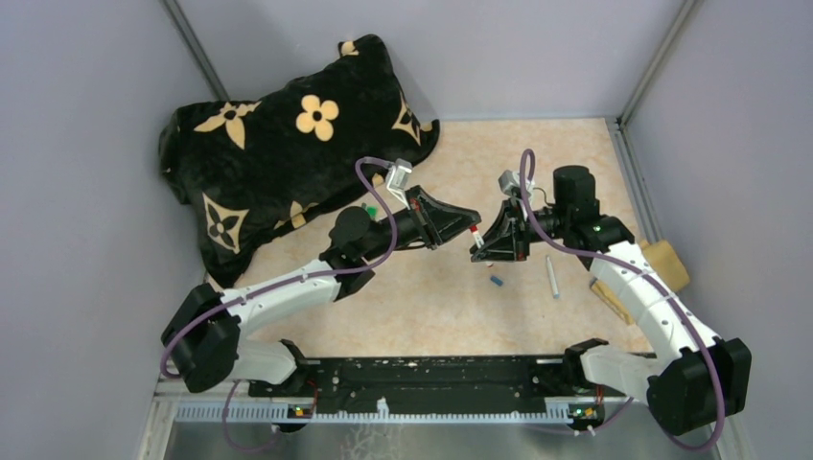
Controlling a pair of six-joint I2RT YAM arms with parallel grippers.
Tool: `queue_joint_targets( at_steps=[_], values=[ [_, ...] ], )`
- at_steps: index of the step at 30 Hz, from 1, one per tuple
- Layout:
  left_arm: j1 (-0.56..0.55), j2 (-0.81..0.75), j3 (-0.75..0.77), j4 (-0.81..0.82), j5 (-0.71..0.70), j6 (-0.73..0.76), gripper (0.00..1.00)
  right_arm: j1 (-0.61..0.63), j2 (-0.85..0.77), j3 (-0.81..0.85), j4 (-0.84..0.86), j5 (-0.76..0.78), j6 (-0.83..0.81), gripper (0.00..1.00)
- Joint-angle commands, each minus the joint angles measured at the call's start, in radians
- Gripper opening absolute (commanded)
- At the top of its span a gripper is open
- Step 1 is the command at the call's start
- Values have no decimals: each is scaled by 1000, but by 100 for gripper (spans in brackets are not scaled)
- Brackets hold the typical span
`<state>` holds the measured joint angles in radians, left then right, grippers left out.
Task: Insert the pens into the pen caps
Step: Press the pen cap onto the pen.
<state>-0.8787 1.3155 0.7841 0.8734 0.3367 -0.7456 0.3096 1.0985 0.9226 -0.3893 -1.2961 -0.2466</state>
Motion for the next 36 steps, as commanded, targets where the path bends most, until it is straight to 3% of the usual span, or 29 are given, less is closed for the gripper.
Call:
queue_joint_targets(
  at_steps=[1, 6, 11, 14, 23, 28, 36],
  values=[
    [-7, 12, 29, -56, 75, 43, 0, -18, -23, 28, 33, 22, 27, 0],
    [-37, 20, 26, -190, 94, 84, 0, -42, -12, 97, 13, 123, 47, 0],
    [-102, 20, 34, -338, 9, 162, 0, -44, 20, 145, 9, 205, 83, 0],
    [-123, 37, 2, -277, 11, 111, 0, -44, 34, 153, 39, 214, 107, 0],
    [-128, 107, -29, -257, 273, -112, 0, -41, 49, 265, -34, 398, -3, 0],
    [-126, 158, -48, -180, 487, -150, 0, -60, 53, 249, 27, 188, 63, 0],
    [-127, 142, -71, -106, 557, -131, 0, -104, 39, 163, 287, -31, 315, 0]
  ],
)
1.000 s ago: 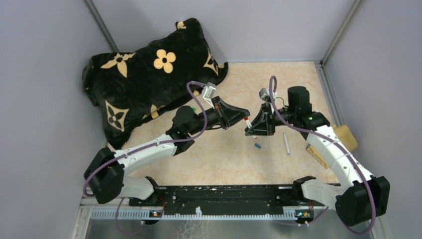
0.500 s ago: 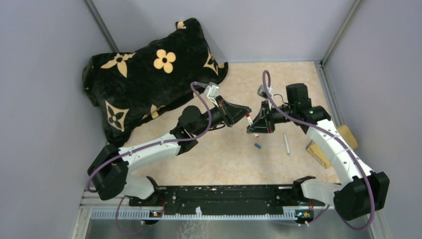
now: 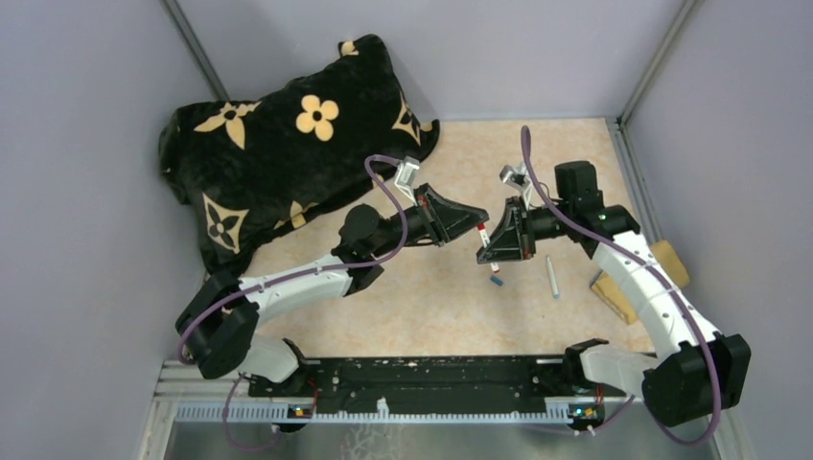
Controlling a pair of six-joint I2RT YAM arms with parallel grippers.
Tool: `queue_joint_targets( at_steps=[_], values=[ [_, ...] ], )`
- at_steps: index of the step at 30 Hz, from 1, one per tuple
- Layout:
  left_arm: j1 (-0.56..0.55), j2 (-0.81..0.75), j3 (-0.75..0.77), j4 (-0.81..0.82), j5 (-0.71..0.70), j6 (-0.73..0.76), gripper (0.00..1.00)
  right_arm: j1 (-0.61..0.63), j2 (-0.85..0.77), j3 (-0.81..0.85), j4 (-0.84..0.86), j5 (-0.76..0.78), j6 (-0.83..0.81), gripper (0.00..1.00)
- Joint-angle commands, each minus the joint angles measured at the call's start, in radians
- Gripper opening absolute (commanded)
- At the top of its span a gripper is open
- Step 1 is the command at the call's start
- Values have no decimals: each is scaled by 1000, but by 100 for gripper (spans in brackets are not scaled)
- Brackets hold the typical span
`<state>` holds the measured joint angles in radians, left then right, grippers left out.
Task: Insert the pens into the pen caps
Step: Press the pen cap onto the pen.
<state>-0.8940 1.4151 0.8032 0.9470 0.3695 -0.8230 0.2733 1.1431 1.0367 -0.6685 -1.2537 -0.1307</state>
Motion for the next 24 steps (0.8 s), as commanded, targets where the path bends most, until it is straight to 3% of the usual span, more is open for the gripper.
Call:
queue_joint_targets(
  at_steps=[1, 7, 15, 20, 24],
  values=[
    [-111, 39, -92, -184, 536, -45, 0, -72, -7, 53, 565, -65, 199, 0],
    [-106, 13, -85, -275, 499, 0, 0, -79, -11, 115, 350, 226, -1, 0],
    [-107, -39, -30, -327, 314, 45, 0, -38, -17, 31, 316, 181, -88, 0],
    [-102, -85, -15, -313, 150, 26, 26, -18, -35, -30, 324, 110, -114, 0],
    [-79, -153, -88, -194, -3, -55, 58, -13, -49, -68, 311, 90, -146, 0]
  ],
)
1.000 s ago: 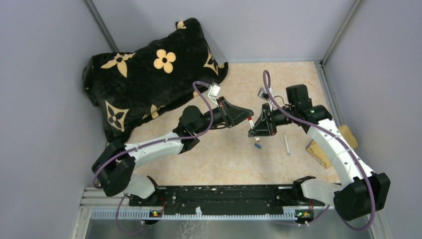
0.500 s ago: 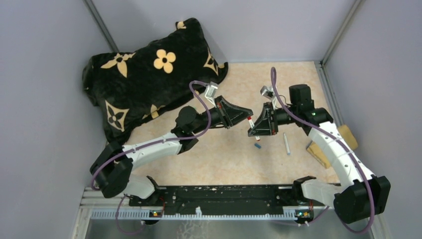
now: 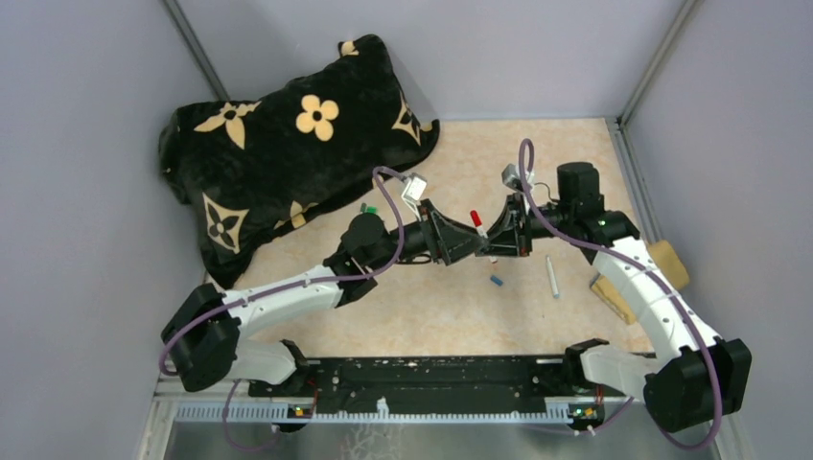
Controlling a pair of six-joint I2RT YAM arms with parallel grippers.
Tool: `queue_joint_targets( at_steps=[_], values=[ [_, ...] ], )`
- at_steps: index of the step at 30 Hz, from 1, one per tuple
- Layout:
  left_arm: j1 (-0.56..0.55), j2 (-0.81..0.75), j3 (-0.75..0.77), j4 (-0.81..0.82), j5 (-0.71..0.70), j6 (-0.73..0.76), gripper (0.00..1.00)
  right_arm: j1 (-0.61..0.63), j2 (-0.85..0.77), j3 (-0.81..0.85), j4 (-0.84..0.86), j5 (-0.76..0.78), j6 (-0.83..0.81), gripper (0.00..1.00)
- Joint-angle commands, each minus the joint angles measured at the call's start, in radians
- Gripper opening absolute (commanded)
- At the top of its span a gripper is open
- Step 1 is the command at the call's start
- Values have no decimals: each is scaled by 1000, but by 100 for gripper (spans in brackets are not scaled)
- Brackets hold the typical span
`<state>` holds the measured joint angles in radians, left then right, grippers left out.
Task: Insert the pens into the pen caps
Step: Press the pen cap onto the pen, then place the pen at the center of the board.
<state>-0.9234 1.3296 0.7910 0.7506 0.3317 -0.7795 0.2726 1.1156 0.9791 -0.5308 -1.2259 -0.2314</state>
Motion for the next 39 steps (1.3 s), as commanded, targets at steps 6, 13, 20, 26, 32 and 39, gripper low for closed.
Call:
queue_joint_targets(
  at_steps=[6, 13, 20, 26, 32, 39],
  values=[
    [-46, -186, -149, 30, -99, -47, 81, -12, -40, -48, 166, 23, -71, 0],
    [-46, -201, -292, 263, -128, 18, 80, -12, -40, -97, 248, -98, -3, 0],
    [-46, -79, -250, 360, -119, 64, 74, -13, -33, -138, 371, -156, 113, 0],
    [-46, 30, -173, 422, -96, 76, 56, -11, -31, -164, 433, -162, 164, 0],
    [-46, 96, -157, 487, -94, 54, 38, -12, -31, -173, 453, -162, 186, 0],
    [-46, 121, -140, 492, -109, 61, 29, -12, -32, -182, 471, -165, 200, 0]
  ],
)
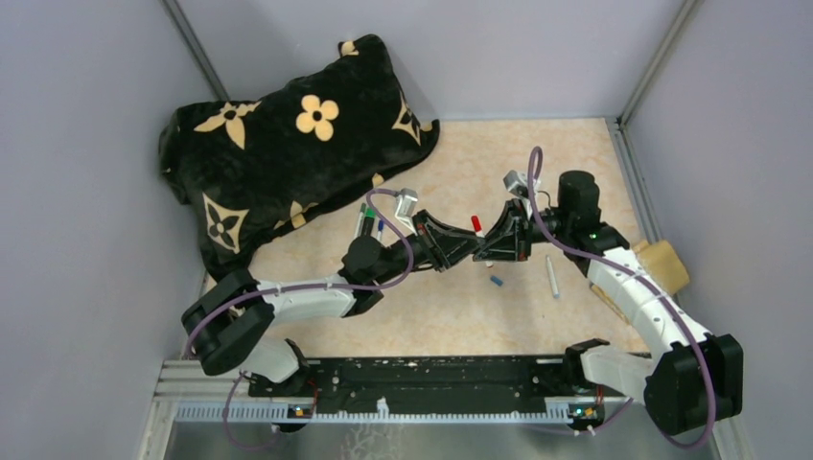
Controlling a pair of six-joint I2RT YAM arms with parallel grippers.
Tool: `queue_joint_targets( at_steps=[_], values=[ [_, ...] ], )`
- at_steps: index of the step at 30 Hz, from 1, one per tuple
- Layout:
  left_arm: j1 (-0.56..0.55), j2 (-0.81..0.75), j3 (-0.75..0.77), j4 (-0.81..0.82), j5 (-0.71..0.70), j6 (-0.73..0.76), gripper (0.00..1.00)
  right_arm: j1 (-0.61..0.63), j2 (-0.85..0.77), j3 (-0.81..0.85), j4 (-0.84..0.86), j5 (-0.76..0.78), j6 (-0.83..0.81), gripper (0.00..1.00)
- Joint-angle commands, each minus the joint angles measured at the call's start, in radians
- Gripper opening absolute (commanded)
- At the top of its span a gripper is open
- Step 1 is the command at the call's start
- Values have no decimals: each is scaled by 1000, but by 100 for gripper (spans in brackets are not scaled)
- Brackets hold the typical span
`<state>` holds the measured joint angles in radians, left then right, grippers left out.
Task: Insert the pens into the pen caps
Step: Place the pen at the center of the board.
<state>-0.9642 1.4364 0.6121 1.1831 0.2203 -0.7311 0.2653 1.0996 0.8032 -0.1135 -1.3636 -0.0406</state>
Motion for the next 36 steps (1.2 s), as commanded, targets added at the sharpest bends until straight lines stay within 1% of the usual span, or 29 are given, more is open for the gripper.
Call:
queue_joint_targets(
  at_steps=[1, 5, 7, 8, 10, 11, 13, 15, 18, 20, 23, 26, 29, 33, 36],
  values=[
    [-5, 15, 42, 61, 0, 15, 27, -5, -15, -7, 55, -28, 10, 0],
    [-5, 31, 52, 73, 1, 15, 18, -5, -14, -10, 62, -27, 15, 0],
    [-5, 40, 54, 85, 9, 16, 3, -4, -14, -11, 62, -28, 16, 0],
    [-5, 44, 54, 91, 11, 15, 0, -4, -14, -12, 61, -28, 15, 0],
    [-5, 50, 48, 103, 14, 16, 0, -5, -15, -15, 61, -25, 15, 0],
    [-5, 49, 45, 110, 13, 18, 0, -5, -14, -15, 61, -25, 15, 2],
    [-4, 40, 33, 105, 11, 33, 0, -5, -11, -16, 60, -25, 13, 12],
    [-3, 15, 14, 80, 6, 48, 0, -6, -9, -15, 50, -24, 5, 26],
    [0, -41, -21, 31, 0, 67, 0, -14, -7, -10, 13, -17, -42, 46],
    [9, -78, -49, -15, 0, 68, 0, -21, -9, -2, -39, -1, -104, 57],
    [40, -140, -90, -120, 12, 64, 0, -45, -17, 10, -160, 36, -226, 69],
    [76, -207, -116, -263, 34, 83, 0, -79, -35, 6, -251, 78, -344, 74],
    [105, -274, -113, -492, 13, 118, 0, -123, -56, -8, -319, 122, -451, 76],
    [131, -350, -108, -770, -51, 205, 0, -192, -78, -46, -338, 175, -521, 78],
    [151, -382, -110, -888, -89, 246, 0, -256, -90, -91, -297, 204, -529, 79]
  ],
)
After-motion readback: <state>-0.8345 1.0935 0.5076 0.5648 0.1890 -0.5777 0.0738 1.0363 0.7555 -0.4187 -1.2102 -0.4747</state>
